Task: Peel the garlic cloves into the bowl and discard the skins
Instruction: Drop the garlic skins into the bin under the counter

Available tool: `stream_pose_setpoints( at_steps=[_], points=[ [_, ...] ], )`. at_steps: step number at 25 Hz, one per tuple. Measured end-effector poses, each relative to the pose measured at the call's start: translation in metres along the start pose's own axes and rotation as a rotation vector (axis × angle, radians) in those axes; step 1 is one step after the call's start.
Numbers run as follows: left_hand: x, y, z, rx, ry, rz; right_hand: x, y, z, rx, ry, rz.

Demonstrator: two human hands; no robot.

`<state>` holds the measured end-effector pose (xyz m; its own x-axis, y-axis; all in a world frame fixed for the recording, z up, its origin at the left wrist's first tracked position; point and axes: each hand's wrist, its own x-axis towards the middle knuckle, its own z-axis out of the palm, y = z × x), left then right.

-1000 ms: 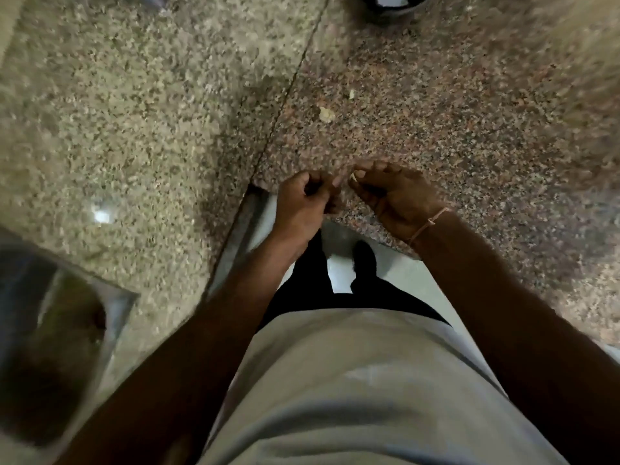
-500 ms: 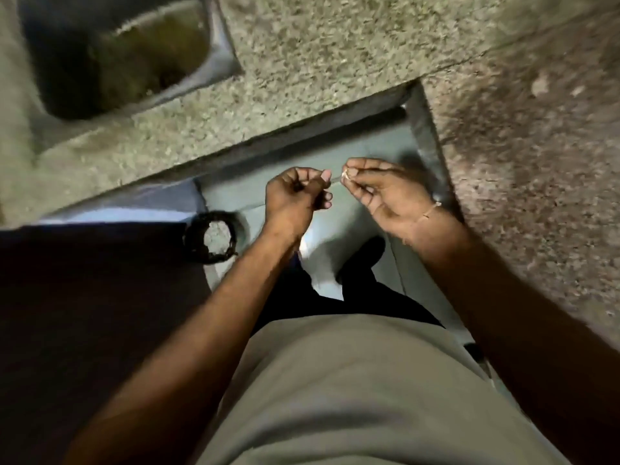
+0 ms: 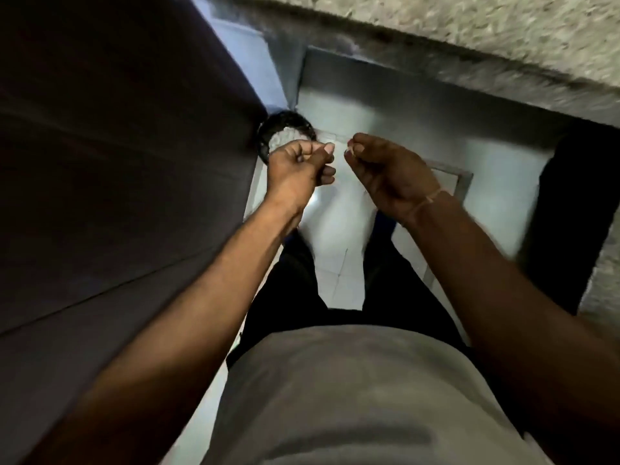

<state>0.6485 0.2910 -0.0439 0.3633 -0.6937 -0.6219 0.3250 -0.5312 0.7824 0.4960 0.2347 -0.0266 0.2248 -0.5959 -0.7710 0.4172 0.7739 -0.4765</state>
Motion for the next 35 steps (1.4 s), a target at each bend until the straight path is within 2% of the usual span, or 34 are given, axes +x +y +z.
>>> stream_pose_setpoints(
  at_steps=[4, 8, 12, 16, 23, 28, 32, 35],
  points=[
    [0.054, -0.055, -0.043, -0.164, 0.126, -0.131, 0.064, 0.056, 0.021, -0.093, -0.016, 0.068],
    [0.126, -0.128, -0.055, -0.306, 0.246, -0.202, 0.162, 0.114, 0.011, -0.141, 0.004, 0.136],
    [0.208, -0.19, -0.064, -0.41, 0.353, -0.163, 0.27, 0.167, 0.004, -0.21, 0.033, 0.144],
    [0.284, -0.233, -0.064, -0.452, 0.418, -0.132, 0.361, 0.198, 0.0, -0.345, 0.028, 0.065],
    [0.349, -0.255, -0.074, -0.281, 0.447, -0.151, 0.431, 0.219, -0.003, -0.571, -0.002, -0.091],
    [0.362, -0.262, -0.086, 0.043, 0.437, -0.075, 0.447, 0.224, 0.006, -0.611, -0.02, -0.074],
    [0.367, -0.259, -0.089, 0.04, 0.434, -0.083, 0.45, 0.221, 0.01, -0.518, -0.098, -0.024],
    [0.369, -0.253, -0.088, 0.128, 0.471, 0.006, 0.453, 0.219, 0.008, -0.625, -0.113, -0.067]
  ],
)
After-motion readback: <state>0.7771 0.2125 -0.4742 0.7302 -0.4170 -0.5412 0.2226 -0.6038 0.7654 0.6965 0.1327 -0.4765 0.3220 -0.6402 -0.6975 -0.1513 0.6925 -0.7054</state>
